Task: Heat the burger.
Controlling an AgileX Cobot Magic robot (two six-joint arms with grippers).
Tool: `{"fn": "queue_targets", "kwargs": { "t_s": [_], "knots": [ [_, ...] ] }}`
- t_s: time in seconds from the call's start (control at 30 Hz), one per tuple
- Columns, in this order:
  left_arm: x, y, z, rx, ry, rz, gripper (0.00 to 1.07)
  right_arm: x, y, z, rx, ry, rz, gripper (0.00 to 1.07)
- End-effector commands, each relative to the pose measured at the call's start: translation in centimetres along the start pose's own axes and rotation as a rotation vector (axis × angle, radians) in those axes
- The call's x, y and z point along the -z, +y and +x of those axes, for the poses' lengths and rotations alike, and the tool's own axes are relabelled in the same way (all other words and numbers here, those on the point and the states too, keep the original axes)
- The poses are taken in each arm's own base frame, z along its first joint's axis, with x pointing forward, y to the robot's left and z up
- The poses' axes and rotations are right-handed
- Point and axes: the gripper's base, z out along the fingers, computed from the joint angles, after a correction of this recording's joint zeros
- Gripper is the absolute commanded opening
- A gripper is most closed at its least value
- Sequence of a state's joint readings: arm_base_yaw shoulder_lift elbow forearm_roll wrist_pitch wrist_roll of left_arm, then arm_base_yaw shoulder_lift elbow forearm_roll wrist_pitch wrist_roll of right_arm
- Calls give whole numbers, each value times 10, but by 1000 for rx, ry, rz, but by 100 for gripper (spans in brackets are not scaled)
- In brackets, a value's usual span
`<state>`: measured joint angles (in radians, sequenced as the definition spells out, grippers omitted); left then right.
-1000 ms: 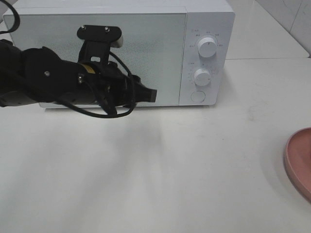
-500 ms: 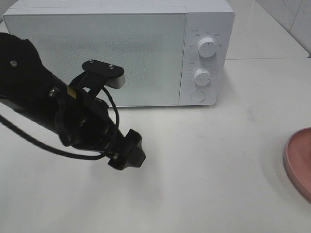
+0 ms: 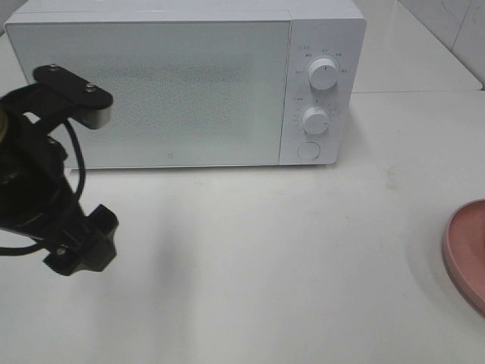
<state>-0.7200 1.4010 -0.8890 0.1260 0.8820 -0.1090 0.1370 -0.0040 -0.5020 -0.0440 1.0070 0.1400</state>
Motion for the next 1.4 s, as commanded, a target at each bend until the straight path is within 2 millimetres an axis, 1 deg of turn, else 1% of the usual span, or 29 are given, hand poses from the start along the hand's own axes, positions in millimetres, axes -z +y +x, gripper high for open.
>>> {"fn": "queue_targets", "kwargs": {
  "t_s": [0.03,0.07,0.1,0.13,0.17,0.2,0.23,0.27,0.3,0.33,0.37,0.4,0.43,0.47,0.5,0.53,0.57,0.6,0.7,0.77,0.8,0.87,0.97,1.03,1.1,1.13,1.23,1.3,1.4],
  "knots": [
    [11,12,10,87,32,-79,100,3,-1,2,11,-36,1,75],
    [11,12,10,87,32,-79,100,3,-1,2,11,-36,1,75],
    [16,20,14,140,37,-81,100,3,-1,2,11,-36,1,75],
    [16,20,14,140,37,-81,100,3,-1,2,11,-36,1,75],
    [22,34,19,215,31,-70,100,3,-1,2,11,-36,1,75],
    [24,41,22,245,33,-65,100,3,-1,2,11,-36,1,75],
    [24,41,22,245,33,-65,100,3,-1,2,11,-36,1,75],
    [29,54,29,293,25,-50,100,3,-1,2,11,-36,1,75],
    [32,61,34,323,23,-42,100,3,-1,2,11,-36,1,75],
    [32,61,34,323,23,-42,100,3,-1,2,11,-36,1,75],
    [36,72,45,384,29,-23,100,3,-1,2,11,-36,1,75],
    [38,79,51,418,30,-19,100,3,-1,2,11,-36,1,75],
    [38,79,51,418,30,-19,100,3,-1,2,11,-36,1,75],
    [44,89,62,497,17,-14,100,3,-1,2,11,-36,1,75],
    [51,93,72,561,-10,-16,100,3,-1,2,11,-36,1,75],
    [51,93,72,561,-10,-16,100,3,-1,2,11,-36,1,75],
    [54,94,78,589,-20,-15,100,3,-1,2,11,-36,1,75],
    [58,93,90,624,-23,-19,100,3,-1,2,11,-36,1,75],
    [59,91,97,636,-23,-23,100,3,-1,2,11,-36,1,75],
    [63,78,121,646,-51,-33,100,3,-1,2,11,-36,1,75],
    [63,78,121,646,-51,-33,100,3,-1,2,11,-36,1,75],
    [65,67,137,645,-89,-39,100,3,-1,2,11,-36,1,75],
    [64,64,142,644,-98,-42,100,3,-1,2,11,-36,1,75],
    [65,51,162,637,-162,-61,100,3,-1,2,11,-36,1,75],
    [65,48,167,635,-181,-67,100,3,-1,2,11,-36,1,75],
    [70,45,172,629,-262,-89,100,3,-1,2,11,-36,1,75],
    [72,43,174,626,-286,-95,100,3,-1,2,11,-36,1,75],
    [83,36,185,609,-388,-134,100,3,-1,2,11,-36,1,75],
    [89,31,191,600,-448,-151,100,3,-1,2,11,-36,1,75]
  ]
}}
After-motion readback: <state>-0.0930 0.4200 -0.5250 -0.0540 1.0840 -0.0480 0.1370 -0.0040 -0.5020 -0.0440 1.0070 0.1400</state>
